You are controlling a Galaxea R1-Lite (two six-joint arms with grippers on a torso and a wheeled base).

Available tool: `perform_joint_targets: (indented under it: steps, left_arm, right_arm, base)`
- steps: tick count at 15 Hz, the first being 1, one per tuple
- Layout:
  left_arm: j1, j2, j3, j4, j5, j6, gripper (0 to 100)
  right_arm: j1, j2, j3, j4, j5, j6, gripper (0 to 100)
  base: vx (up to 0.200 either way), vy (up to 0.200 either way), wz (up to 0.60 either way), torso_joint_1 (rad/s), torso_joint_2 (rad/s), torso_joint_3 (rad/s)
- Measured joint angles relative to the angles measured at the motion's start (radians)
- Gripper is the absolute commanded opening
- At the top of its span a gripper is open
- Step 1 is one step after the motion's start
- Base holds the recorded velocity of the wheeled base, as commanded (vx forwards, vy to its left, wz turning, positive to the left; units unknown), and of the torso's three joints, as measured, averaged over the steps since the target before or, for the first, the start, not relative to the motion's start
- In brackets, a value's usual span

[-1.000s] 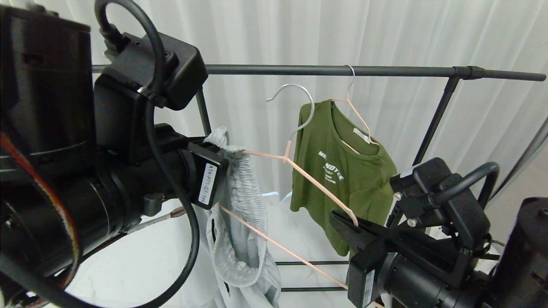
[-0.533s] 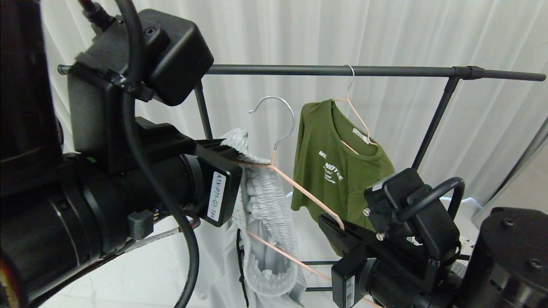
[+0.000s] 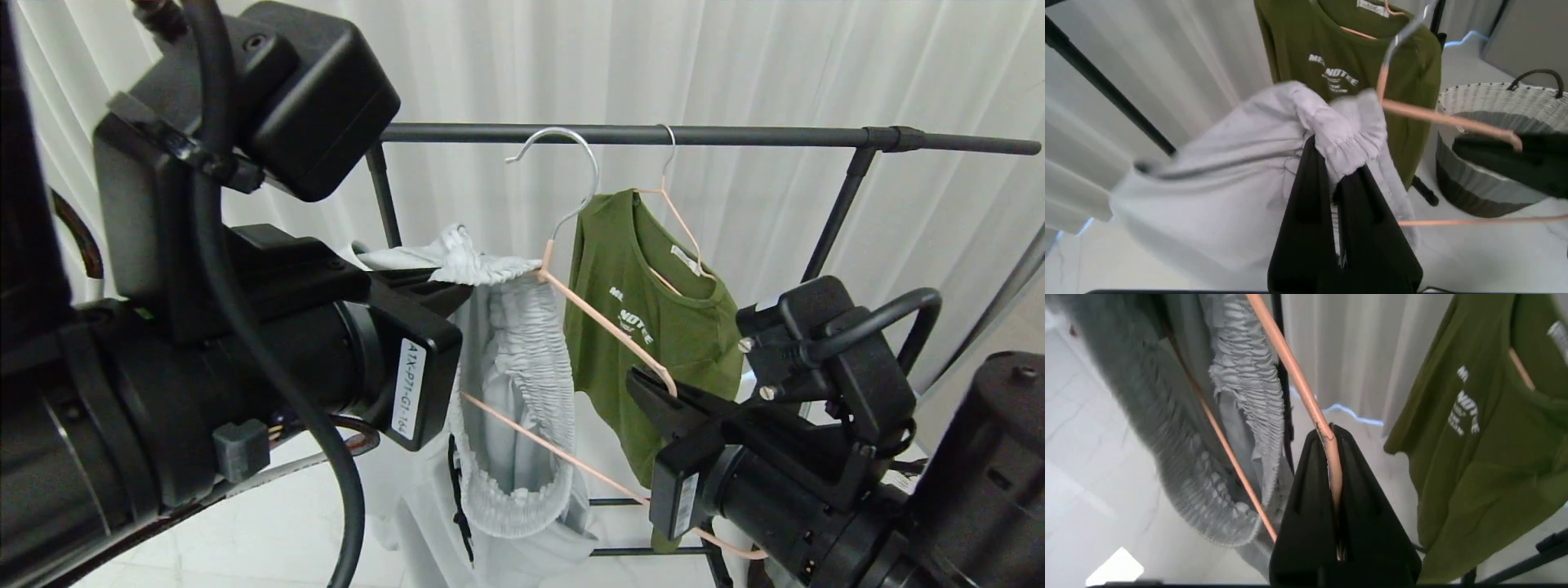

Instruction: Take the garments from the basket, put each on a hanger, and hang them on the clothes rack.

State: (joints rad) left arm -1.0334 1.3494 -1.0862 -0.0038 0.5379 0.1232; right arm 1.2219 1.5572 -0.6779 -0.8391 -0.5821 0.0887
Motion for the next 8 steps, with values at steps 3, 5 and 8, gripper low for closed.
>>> perform_joint_targets:
  steps: [3, 5, 8]
  left_arm:
    - [-0.002, 0.001, -0.001, -0.003, 0.000, 0.003, 0]
    - [-0.020, 0.003, 0.001, -0.029, 0.001, 0.006, 0]
    - [-0.030, 0.015, 0.015, -0.031, 0.003, 0.007, 0]
  right_arm:
    - [-0.001, -0.004, 0.001, -0.057, -0.001, -0.024, 0]
    - [-0.001, -0.003, 0.002, -0.099, -0.002, -0.042, 0]
    - [0.001, -0.003, 0.002, -0.139, -0.004, -0.054, 0]
  base:
    - [0.000, 0.000, 0.00, 0.000, 0.00, 0.000]
    - [0.000, 0.000, 0.00, 0.000, 0.00, 0.000]
    - [0.000, 0.000, 0.00, 0.000, 0.00, 0.000]
